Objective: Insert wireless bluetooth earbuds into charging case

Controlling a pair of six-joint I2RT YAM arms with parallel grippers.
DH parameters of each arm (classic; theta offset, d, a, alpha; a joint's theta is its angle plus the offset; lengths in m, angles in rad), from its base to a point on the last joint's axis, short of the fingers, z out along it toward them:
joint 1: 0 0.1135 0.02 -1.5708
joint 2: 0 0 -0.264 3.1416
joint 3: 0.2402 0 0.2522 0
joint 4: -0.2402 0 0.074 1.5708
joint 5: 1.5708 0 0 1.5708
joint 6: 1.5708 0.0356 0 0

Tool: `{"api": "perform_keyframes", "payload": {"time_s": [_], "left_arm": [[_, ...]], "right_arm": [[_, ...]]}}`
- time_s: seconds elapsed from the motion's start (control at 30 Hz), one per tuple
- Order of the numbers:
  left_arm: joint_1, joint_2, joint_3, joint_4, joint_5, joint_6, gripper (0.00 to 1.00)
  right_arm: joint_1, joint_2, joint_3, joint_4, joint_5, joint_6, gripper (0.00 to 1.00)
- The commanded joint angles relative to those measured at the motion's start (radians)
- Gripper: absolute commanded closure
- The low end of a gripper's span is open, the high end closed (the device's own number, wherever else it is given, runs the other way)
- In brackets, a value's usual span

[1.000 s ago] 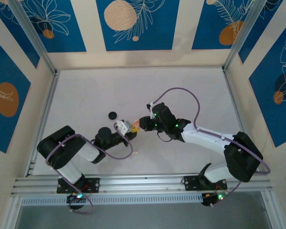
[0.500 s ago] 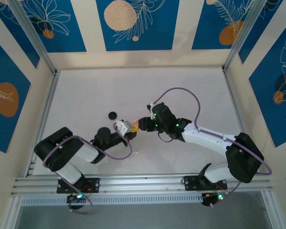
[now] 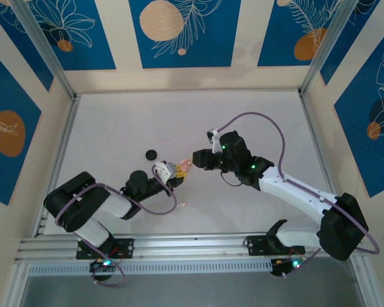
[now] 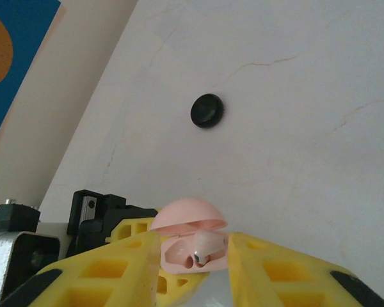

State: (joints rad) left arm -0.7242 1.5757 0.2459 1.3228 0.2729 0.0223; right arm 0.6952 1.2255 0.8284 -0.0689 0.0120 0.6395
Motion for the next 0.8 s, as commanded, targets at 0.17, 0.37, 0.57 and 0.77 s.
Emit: {"api": "perform_keyframes", "payload": {"time_s": [0.17,0.37,0.57,0.77], "left_arm": [[-0.019,-0.030,-0.012,0.000,0.081,0.082,0.91],[-0.023,-0.049,-0.007,-0.036,0.082,0.099,0.91],[-0.024,-0.065,-0.003,-0.062,0.079,0.107,0.90],[-0.028,-0.089,-0.002,-0.092,0.077,0.114,0.91]], "right_arm": [[-0.065,0.070,0.017,-0.026,-0.252,-0.035,0.69],[-0.068,0.098,0.025,-0.052,-0.296,-0.051,0.73],[-0.069,0.120,0.027,-0.049,-0.310,-0.053,0.74],[-0.069,0.137,0.034,-0.077,-0.296,-0.057,0.79]]}}
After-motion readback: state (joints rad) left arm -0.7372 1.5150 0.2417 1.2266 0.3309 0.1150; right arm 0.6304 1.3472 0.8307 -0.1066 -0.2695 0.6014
